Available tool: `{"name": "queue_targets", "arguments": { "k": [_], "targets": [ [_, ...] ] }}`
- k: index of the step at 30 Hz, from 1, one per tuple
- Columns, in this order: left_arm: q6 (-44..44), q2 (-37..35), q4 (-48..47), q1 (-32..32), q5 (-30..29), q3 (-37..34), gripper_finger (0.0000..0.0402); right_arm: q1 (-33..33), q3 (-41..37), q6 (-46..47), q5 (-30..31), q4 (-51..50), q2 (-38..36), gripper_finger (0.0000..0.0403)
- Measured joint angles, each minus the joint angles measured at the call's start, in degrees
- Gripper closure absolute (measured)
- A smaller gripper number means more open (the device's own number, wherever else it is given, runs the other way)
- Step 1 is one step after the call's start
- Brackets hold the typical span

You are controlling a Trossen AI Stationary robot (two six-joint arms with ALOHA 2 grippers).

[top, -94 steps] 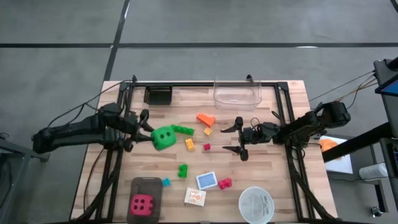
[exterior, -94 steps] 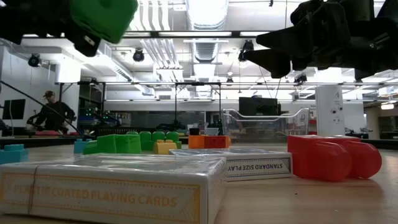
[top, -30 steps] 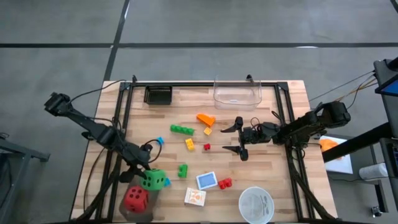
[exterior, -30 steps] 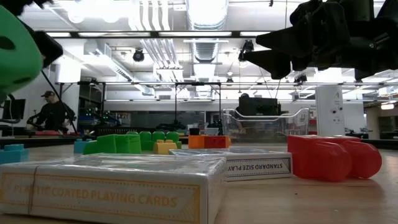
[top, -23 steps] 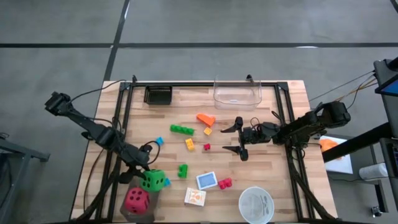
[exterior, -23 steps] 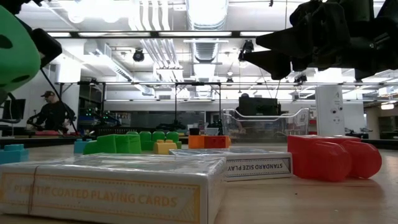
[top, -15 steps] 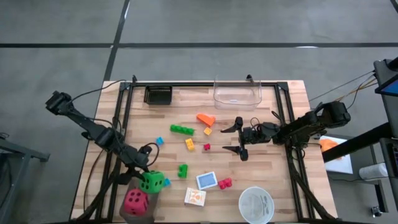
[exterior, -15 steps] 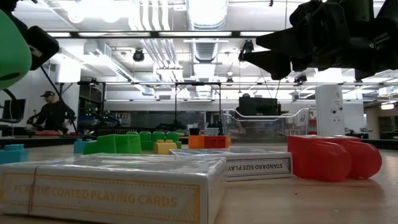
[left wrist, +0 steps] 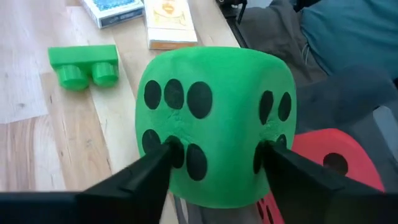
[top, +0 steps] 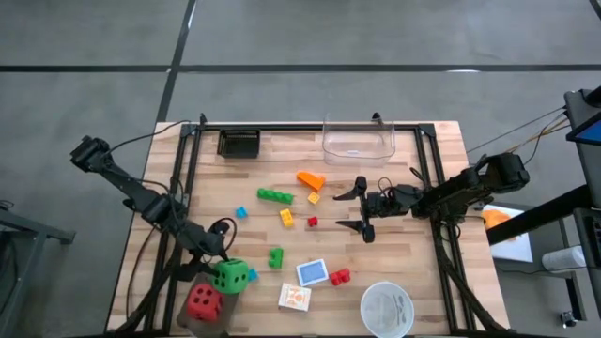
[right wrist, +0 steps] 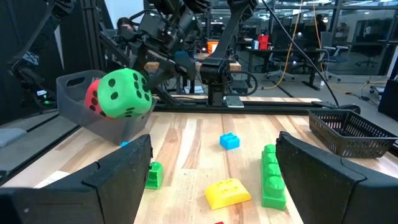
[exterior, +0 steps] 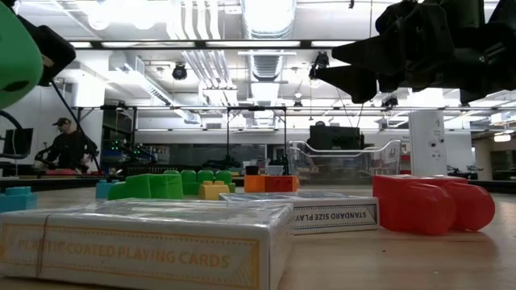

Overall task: Pick & Place Toys
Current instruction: Put the green die into the gray bin, then put the blue playing card box into the black bin

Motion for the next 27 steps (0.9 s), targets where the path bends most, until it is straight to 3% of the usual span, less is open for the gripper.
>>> {"name": "queue_targets", "arguments": {
  "k": [5, 16, 27],
  "targets": [
    [-1.0, 0.0, 0.1, -0.2, -0.4, 0.0, 0.0128, 0.0, 0.0, 0.0, 0.0, 0.0, 0.0, 0.0069],
    [-1.0, 0.0, -2.5, -2.6, -0.7, 3.2, 0.0183, 0.0, 0.0, 0.0, 0.0, 0.0, 0.0, 0.0069],
    [-2.3, 0.0, -4.3, -3.8, -1.1, 4.4, 0.0187, 0.0, 0.0, 0.0, 0.0, 0.0, 0.0, 0.0069]
  ]
}}
